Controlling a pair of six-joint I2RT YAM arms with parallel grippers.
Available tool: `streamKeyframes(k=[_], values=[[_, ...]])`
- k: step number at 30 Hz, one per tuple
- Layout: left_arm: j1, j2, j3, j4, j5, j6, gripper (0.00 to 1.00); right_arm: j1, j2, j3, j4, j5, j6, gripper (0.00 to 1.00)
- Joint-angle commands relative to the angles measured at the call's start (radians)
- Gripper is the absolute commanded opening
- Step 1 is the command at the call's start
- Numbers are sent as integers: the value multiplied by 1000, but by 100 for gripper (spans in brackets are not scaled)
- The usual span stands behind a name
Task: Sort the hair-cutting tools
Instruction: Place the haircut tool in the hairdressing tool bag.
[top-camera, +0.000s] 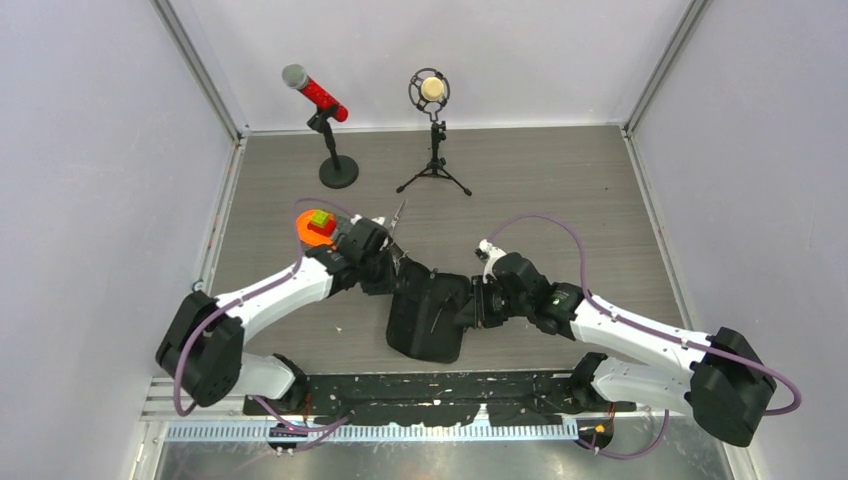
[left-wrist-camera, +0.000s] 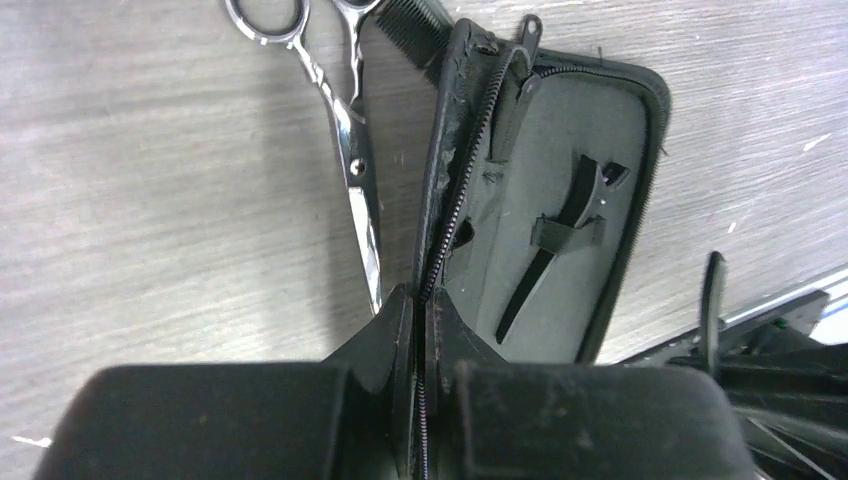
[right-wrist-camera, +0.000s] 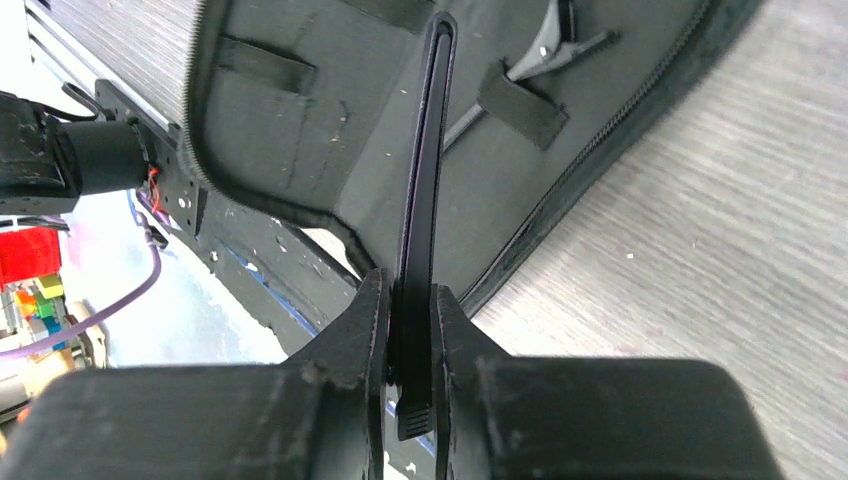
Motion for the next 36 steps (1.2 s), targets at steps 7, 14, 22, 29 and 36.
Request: streamKeyframes(k=[7,14,22,29,36], values=[[-15,-173,-95,106,-52,-281,0,-25,72,-33,42,-122,32,5],[-21,-165,-148,193,-47,-362,0,-34,138,-52,62,-160,49,5],[-25,-166,-176,224,-42,-382,0,-70,194,-76,94,-185,59,5],[-29,-166,-182,239,-34,-381,0,-86,269,-52,116,-190,56,5],[-33,-150,-194,265,0,-398,0,-116,290,-19,166,-173,62,5]])
